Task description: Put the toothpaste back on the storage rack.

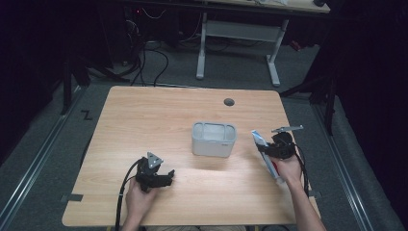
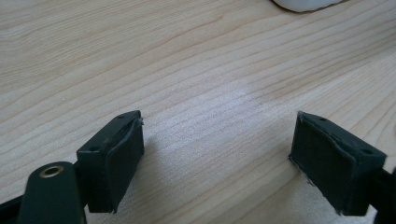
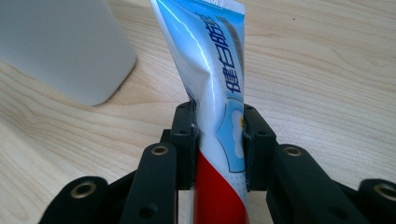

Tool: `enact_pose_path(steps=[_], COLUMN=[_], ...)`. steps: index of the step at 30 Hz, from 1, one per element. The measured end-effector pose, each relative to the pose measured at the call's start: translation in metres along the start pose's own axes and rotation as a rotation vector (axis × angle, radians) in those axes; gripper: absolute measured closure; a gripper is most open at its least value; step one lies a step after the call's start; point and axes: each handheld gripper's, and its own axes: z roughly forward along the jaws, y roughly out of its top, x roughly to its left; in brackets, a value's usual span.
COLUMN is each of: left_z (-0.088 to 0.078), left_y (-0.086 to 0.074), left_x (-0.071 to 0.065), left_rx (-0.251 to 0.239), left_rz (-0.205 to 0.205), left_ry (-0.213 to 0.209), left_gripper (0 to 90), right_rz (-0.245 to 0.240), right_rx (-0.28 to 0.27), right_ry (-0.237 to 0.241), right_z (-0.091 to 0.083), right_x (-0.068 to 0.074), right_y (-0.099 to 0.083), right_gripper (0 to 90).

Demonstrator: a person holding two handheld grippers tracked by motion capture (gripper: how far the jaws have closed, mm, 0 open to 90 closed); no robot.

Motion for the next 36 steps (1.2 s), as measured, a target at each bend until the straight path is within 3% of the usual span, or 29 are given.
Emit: enact_pose_path(steps=[11, 19, 36], left_z=[0.000, 0.000, 0.000], left_y=[0.000, 0.000, 0.000], left_x=[0.000, 0.000, 0.000], left_rx=[0.000, -0.001, 0.000], left_rz=[0.000, -0.001, 0.001], left_ry=[0.000, 0.001, 0.000], left_gripper=[17.6, 17.6, 17.5], right_rz=[-0.006, -0.057, -0.074], right_rx=[-0.039, -0.061, -0.100], right_ry=[0.032, 0.048, 0.104], right_z=[-0.011, -0.017, -0.025], right_x=[0.001, 0.015, 0.027], right_y=[0.004, 0.010, 0.013], right_gripper=[70.8, 70.8, 70.9])
